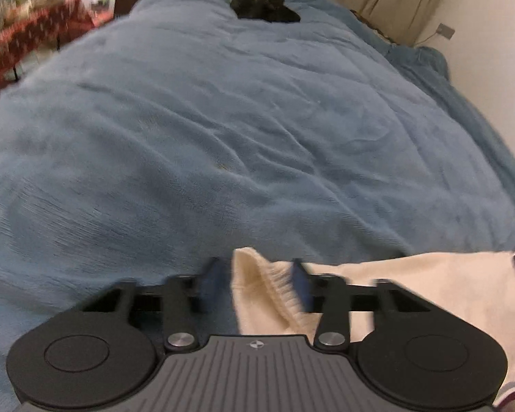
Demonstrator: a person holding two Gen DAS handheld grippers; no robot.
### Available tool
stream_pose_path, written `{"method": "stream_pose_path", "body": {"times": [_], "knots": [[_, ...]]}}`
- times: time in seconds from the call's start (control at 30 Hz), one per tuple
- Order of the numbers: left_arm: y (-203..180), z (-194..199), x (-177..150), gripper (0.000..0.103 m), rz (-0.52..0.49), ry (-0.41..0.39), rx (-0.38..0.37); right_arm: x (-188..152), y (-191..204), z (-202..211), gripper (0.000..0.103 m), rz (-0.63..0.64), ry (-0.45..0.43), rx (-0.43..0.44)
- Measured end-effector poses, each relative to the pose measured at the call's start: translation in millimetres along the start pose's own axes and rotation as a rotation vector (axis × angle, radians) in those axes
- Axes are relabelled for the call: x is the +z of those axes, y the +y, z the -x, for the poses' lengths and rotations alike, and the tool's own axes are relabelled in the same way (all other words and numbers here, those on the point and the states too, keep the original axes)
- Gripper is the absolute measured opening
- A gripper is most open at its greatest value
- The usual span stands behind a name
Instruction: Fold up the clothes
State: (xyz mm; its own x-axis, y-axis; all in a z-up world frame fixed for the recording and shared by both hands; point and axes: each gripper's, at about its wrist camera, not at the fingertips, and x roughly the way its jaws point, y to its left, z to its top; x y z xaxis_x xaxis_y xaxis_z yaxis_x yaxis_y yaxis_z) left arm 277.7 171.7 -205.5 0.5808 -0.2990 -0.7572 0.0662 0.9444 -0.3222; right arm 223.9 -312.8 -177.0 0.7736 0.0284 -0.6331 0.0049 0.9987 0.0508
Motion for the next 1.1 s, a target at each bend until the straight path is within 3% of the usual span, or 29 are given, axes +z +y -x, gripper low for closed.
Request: {"method": "stream_pose_path", "body": {"times": [0.03,0.07,0.17,0.33,0.5,0.67,0.83,0.9,0.97,1.0,1.03,1.1], "knots": [[0.3,-1.8,0.7,0.019,0.012,0.012,-0.01,-0.2,0.1,-2.6,0.041,-0.007,0.008,0.019],[-3.9,0.8,0.5,0.014,-0.008,-0.002,0.004,-0.3,0.2,-5.2,0.018,-0.013,0.017,0.039],[-17.0,12.9,0.0,0.012,-0.069,-0.06,0.046,1.7,7.8,-4.7,0.013,-0.001,0.011,0.048],[-24.7,66.1,16.5,0.011,-0.086,-0.238,0.042,24.4,21.2,8.8,0.012,0.018,-0.073,0.067],[-10.5,87.3,45.5,0.011,-0.116,-0.318,0.114,63.7,32.9,-0.3,0.011,0.048,-0.141,0.085],[15.4,35.7,65.6,0.011,-0.146,-0.249,0.197,87.4,52.5,-62.8,0.01,0.097,-0.08,0.07],[29.4,-16.8,58.6,0.014,-0.15,-0.137,0.233,75.3,61.3,-117.2,0.015,0.133,0.018,0.02],[30.2,-15.5,57.1,0.027,-0.153,-0.136,0.249,69.5,56.5,-118.5,0.031,0.127,0.012,0.007],[30.7,-8.3,58.7,0.04,-0.152,-0.143,0.263,69.4,51.1,-111.5,0.035,0.112,-0.004,0.009],[31.6,-2.3,60.3,0.04,-0.152,-0.158,0.265,71.0,49.2,-106.1,0.035,0.106,-0.01,0.004],[31.3,5.9,61.3,0.039,-0.149,-0.179,0.271,72.9,48.1,-98.6,0.035,0.107,-0.027,-0.009],[26.0,18.9,65.6,0.009,-0.145,-0.218,0.259,76.0,47.7,-84.3,0.035,0.107,-0.068,-0.02]]}}
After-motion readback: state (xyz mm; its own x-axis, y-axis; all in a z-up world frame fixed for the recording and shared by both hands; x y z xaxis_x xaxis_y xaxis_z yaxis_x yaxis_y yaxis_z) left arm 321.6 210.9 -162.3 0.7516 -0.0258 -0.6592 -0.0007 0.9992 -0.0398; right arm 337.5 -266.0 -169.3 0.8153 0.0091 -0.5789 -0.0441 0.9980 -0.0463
